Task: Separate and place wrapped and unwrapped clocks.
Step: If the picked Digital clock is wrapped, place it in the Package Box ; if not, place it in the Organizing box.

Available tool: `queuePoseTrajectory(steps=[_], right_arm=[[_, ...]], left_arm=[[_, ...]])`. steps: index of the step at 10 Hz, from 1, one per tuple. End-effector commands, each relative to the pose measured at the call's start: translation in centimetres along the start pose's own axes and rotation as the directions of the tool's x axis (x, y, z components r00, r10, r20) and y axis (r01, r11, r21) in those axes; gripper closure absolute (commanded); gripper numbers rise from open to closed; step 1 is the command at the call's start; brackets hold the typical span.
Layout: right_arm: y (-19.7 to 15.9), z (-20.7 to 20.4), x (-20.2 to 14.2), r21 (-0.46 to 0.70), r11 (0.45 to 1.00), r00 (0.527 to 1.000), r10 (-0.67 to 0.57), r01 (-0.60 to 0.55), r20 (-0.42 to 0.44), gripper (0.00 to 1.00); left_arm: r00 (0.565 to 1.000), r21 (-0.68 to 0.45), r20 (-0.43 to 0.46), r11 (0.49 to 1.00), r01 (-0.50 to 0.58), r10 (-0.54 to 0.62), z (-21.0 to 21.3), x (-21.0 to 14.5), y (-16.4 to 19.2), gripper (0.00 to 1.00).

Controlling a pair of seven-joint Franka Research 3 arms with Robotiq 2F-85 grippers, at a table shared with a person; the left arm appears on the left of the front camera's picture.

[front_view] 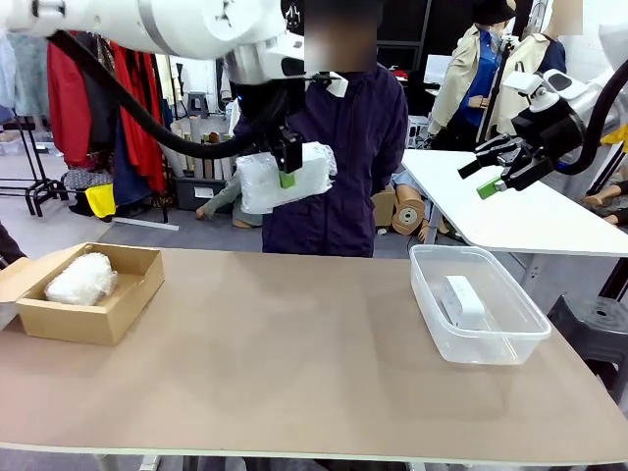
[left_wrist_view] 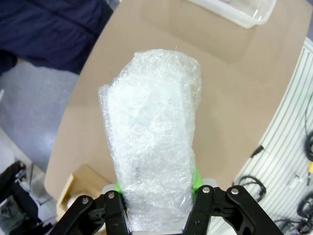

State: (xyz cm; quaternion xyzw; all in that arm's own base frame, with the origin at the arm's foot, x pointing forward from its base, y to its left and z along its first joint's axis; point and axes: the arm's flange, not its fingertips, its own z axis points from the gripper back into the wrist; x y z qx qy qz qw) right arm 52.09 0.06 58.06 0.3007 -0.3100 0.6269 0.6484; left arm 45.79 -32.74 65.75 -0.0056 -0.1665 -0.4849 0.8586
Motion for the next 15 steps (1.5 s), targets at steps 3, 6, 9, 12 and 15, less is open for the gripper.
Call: queuePoseTrajectory(steps=[3,6,9,12,15], right_arm=[[0.5,-0.1,-0.1,0.000,1.000,1.000,0.012,-0.012,-0.005,0.00],[0.5,-0.1,-0.1,0.000,1.000,1.000,0.012,-0.012,-0.005,0.00],[0.5,-0.1,-0.1,0.000,1.000,1.000,0.012,-0.012,-0.005,0.00],[0.5,-0.1,-0.1,0.000,1.000,1.000,0.012,-0.012,-0.005,0.00],[0.5,-0.1,-0.1,0.000,1.000,1.000,0.012,-0.012,-0.005,0.00]], left_arm=[[0.989,0.087,-0.042,0.986,-0.141,0.145,6.5,-5.0,0.2,1.00],[0.962,0.250,-0.015,0.932,-0.262,0.274,9.8,-11.7,2.6,1.00],[0.962,0.305,-0.003,0.917,-0.258,0.272,9.2,-16.5,3.3,1.00],[0.931,0.390,0.062,0.850,-0.354,0.359,9.5,-17.6,3.0,1.00],[0.951,0.310,-0.007,0.905,-0.290,0.308,9.3,-17.1,3.7,1.00]])
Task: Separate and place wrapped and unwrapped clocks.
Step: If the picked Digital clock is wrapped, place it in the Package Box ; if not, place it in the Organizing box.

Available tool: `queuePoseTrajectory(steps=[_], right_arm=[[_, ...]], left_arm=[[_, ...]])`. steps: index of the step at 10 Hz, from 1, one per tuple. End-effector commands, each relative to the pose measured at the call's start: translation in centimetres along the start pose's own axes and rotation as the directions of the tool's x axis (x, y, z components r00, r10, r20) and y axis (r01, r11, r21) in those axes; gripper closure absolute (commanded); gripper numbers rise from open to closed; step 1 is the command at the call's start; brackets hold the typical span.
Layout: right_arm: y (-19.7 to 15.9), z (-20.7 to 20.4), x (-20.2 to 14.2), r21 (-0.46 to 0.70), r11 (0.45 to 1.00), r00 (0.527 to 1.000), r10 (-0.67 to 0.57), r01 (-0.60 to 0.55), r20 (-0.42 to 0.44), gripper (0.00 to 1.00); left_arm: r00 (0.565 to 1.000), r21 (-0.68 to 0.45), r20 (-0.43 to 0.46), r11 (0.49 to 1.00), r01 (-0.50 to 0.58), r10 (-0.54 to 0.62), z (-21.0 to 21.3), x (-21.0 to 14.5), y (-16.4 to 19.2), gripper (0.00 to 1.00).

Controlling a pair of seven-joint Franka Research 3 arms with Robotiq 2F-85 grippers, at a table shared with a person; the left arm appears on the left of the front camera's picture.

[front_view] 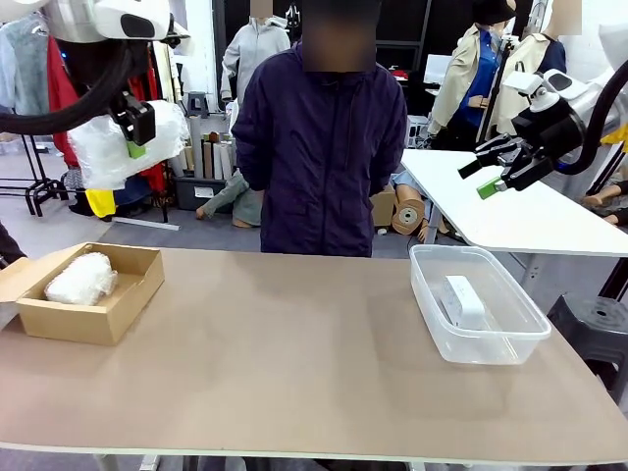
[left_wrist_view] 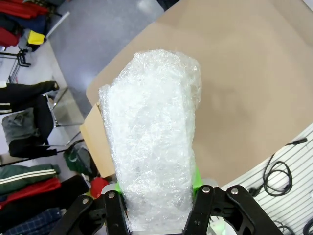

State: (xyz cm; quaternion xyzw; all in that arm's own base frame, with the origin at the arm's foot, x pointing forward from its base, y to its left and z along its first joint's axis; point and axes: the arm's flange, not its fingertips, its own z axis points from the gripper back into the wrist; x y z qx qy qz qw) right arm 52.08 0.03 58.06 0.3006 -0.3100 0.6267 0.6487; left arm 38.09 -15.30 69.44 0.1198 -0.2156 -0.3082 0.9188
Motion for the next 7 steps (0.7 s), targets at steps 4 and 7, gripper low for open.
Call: queuePoseTrajectory(steps=[4,7], right_arm=[[0.45,-0.11,-0.11,0.000,1.000,1.000,0.012,-0.012,-0.005,0.00],[0.45,-0.11,-0.11,0.000,1.000,1.000,0.012,-0.012,-0.005,0.00]], left_arm=[[1.000,-0.014,0.000,1.000,0.014,-0.014,0.53,0.08,0.54,1.00],[1.000,-0.005,-0.005,1.000,0.002,-0.002,0.08,0.14,-0.01,1.00]])
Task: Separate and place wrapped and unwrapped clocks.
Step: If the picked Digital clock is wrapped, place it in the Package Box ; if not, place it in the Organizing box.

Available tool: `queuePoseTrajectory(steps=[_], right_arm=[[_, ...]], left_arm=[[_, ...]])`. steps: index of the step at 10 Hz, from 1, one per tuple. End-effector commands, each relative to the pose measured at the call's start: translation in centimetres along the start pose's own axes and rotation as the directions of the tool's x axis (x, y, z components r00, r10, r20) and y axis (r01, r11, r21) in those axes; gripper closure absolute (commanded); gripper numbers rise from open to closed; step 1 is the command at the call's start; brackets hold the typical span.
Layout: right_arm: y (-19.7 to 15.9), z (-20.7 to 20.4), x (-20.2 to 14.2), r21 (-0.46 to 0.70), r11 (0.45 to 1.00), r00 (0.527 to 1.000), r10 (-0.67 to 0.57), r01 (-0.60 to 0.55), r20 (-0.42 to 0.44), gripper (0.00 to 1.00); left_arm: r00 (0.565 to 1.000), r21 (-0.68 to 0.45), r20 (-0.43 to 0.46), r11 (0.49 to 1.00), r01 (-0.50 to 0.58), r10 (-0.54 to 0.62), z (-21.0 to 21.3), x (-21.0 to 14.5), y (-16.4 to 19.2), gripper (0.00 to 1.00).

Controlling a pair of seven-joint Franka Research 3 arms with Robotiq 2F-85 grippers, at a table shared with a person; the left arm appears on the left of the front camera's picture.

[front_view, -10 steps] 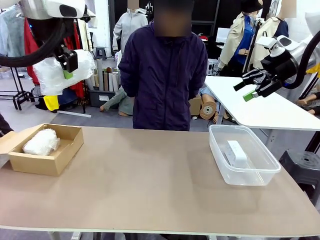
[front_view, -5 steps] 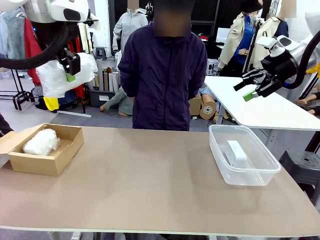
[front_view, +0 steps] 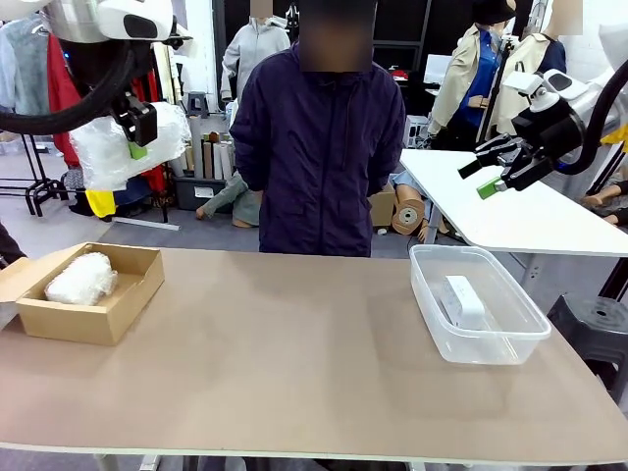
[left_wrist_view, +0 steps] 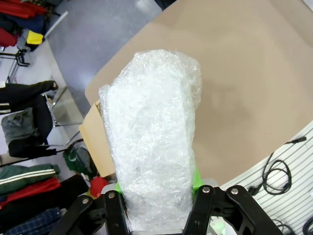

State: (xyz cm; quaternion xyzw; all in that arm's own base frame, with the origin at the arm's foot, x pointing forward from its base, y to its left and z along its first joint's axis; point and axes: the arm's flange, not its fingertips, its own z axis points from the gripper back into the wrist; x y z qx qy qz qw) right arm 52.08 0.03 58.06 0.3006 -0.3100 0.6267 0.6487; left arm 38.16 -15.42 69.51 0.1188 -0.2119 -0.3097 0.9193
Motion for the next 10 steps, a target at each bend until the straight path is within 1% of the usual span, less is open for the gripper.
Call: queuePoseTrajectory(steps=[1,3,4,5,7,9,10], right_arm=[[0.5,-0.1,-0.1,0.000,1.000,1.000,0.012,-0.012,-0.005,0.00],[0.5,-0.1,-0.1,0.000,1.000,1.000,0.012,-0.012,-0.005,0.00],[0.5,-0.1,-0.1,0.000,1.000,1.000,0.012,-0.012,-0.005,0.00],[0.5,-0.1,-0.1,0.000,1.000,1.000,0.012,-0.012,-0.005,0.00],[0.5,-0.1,-0.1,0.000,1.000,1.000,0.012,-0.012,-0.005,0.00],[0.5,-0.1,-0.1,0.000,1.000,1.000,0.012,-0.012,-0.005,0.00],[0.5,-0.1,-0.1,0.000,1.000,1.000,0.012,-0.012,-0.005,0.00]], left_arm=[[0.996,-0.039,-0.089,0.999,-0.018,0.014,-1.2,0.9,-0.1,1.00],[0.978,-0.096,-0.196,0.992,-0.086,0.066,-6.0,2.2,0.8,1.00],[0.976,-0.107,-0.202,0.989,-0.098,0.075,-7.5,2.3,1.0,1.00],[0.976,-0.130,-0.203,0.986,-0.100,0.073,-10.0,2.7,1.6,1.00],[0.969,-0.148,-0.225,0.979,-0.139,0.103,-14.3,2.8,2.6,1.00],[0.951,-0.163,-0.261,0.963,-0.213,0.166,-18.2,1.5,4.5,1.00],[0.952,-0.212,-0.261,0.952,-0.219,0.161,-19.8,0.4,5.7,1.00]])
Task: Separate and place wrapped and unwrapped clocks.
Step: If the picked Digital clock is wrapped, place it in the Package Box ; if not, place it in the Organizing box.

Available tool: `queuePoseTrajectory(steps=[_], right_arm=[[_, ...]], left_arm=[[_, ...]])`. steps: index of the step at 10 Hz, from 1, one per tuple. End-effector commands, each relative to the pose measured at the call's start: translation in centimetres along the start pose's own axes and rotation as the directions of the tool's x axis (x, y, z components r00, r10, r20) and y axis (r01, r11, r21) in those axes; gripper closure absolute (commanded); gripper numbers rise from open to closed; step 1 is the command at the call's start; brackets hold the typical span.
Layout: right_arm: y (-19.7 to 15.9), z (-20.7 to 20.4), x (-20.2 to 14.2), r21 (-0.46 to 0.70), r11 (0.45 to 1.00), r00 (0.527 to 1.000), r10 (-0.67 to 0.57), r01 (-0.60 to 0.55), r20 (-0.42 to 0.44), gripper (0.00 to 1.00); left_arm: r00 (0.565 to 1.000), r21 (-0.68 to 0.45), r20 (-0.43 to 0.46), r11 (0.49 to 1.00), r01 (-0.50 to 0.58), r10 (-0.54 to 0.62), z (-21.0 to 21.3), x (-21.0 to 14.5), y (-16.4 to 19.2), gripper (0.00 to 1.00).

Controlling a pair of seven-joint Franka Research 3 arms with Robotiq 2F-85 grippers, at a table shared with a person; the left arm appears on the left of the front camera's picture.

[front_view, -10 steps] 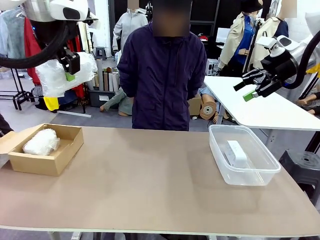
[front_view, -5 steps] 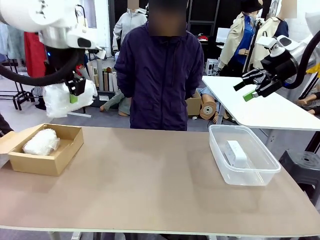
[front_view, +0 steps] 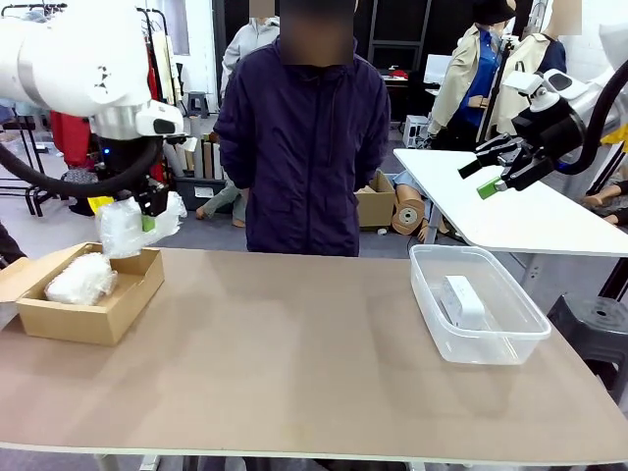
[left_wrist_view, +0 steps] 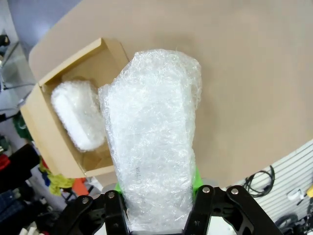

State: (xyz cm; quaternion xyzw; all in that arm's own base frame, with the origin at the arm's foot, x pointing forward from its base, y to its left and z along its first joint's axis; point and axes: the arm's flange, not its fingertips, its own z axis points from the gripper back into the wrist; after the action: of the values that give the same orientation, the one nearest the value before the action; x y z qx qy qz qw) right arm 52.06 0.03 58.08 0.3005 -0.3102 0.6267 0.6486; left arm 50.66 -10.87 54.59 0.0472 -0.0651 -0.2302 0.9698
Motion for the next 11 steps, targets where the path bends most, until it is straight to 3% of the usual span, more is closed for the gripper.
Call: queuePoseTrajectory(steps=[1,4,6,8,11], right_arm=[[0.4,-0.1,-0.1,0.001,1.000,1.000,0.012,-0.012,-0.005,0.00],[0.4,-0.1,-0.1,0.001,1.000,1.000,0.012,-0.012,-0.005,0.00],[0.4,-0.1,-0.1,0.001,1.000,1.000,0.012,-0.012,-0.005,0.00],[0.4,-0.1,-0.1,0.001,1.000,1.000,0.012,-0.012,-0.005,0.00],[0.4,-0.1,-0.1,0.001,1.000,1.000,0.012,-0.012,-0.005,0.00]], left_arm=[[0.999,-0.070,0.027,0.997,-0.039,0.041,-1.7,-1.2,2.7,1.00],[0.989,-0.104,0.095,0.989,-0.105,0.115,-4.9,-1.4,5.7,1.00],[0.985,-0.120,0.088,0.983,-0.140,0.151,-6.3,-1.3,7.1,1.00],[0.978,-0.137,0.083,0.974,-0.178,0.191,-4.7,-1.1,6.6,1.00],[0.985,-0.106,0.068,0.983,-0.153,0.161,-6.4,-1.0,7.1,1.00]])
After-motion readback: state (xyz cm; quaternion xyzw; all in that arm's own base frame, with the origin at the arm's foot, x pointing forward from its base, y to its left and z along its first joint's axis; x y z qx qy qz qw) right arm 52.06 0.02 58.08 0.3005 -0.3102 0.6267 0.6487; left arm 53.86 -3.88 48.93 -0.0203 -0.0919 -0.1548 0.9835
